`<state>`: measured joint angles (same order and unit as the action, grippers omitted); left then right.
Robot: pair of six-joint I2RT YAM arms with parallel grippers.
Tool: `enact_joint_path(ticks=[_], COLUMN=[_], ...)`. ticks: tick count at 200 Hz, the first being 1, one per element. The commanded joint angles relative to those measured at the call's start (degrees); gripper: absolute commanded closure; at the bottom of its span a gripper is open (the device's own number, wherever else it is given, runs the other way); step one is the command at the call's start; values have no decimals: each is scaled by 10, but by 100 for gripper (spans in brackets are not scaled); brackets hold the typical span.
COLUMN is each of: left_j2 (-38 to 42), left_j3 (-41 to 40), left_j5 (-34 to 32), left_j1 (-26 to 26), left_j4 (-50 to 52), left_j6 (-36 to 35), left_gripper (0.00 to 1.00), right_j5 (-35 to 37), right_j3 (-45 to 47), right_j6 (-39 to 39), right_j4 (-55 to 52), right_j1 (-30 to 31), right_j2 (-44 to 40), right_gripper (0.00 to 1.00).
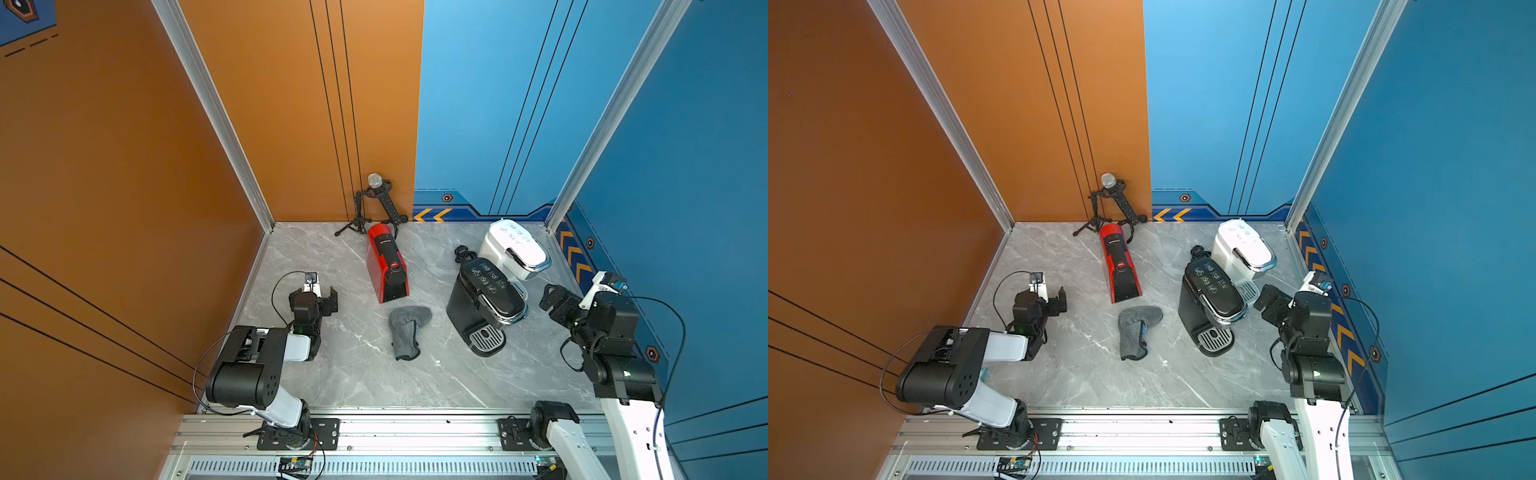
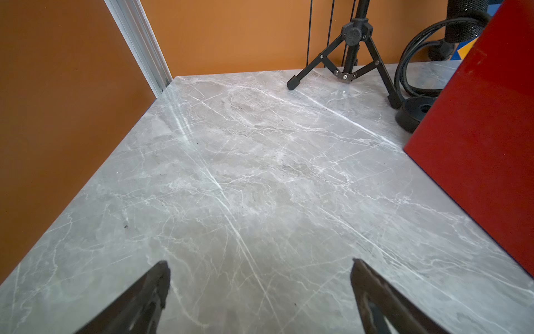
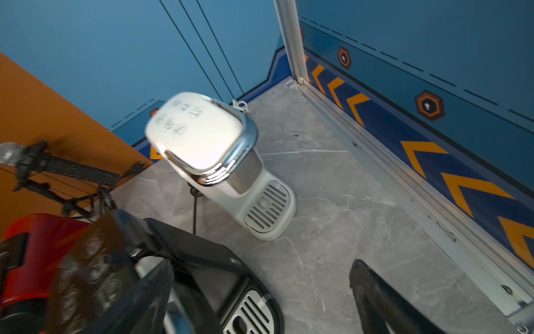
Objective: Wipe the surface of a coffee machine
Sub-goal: Pick up the cleaning item at the center of the board.
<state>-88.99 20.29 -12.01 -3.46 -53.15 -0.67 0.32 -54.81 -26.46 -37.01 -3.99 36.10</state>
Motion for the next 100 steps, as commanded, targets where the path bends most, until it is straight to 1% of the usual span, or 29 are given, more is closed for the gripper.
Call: enact_joint_path(ticks=[1,13,27,33,34,35,45,48,49,52,53,54,66,74,87,100], left_j2=[-3,-2,-3,-2,-2,-3,-3,-3,-3,-3,-3,-3,-2,-2,-3,-2], left_j3=[5,5,6,6,6,5,5,6,5,6,6,6,6,6,6,6], left_j5=[-12,-13,-13,-13,-13,-13,-13,-13,-13,-14,-14,-13,-14,-14,-14,-15], left_j1=[-4,-4,-4,-4,-4,-4,-5,-5,-5,-5,-5,-5,-6,-6,-6,-6], left_j4=[-10,-9,-9,-10,-10,-10,-9,-10,-10,-9,-10,-10,-10,-10,-10,-10], left_j6=[-5,-6,-6,-6,-6,-6,-6,-6,-6,-6,-6,-6,-7,-7,-6,-6], left_gripper=[2,2,2,2,2,2,2,2,2,2,2,2,2,2,2,2], right_j5=[-105,-108,-75,-45,-39,-34,24,48,61,74,80,87,160,189,169,171], right_j3=[-63,-85,-106,-112,-112,-114,-123,-126,-128,-131,-132,-133,-146,-152,-161,-165], right_j6=[6,7,18,23,24,25,36,41,44,47,48,50,63,58,43,27], right_j4=[-6,-8,-18,-21,-21,-21,-20,-20,-20,-20,-20,-20,-21,-19,-10,2], right_j1=[46,103,207,260,279,279,374,402,420,436,460,469,552,581,598,609], right_j2=[21,48,89,109,112,116,153,167,176,186,191,196,261,304,377,439], right_gripper=[4,5,6,6,7,6,6,6,5,5,5,5,3,2,1,2])
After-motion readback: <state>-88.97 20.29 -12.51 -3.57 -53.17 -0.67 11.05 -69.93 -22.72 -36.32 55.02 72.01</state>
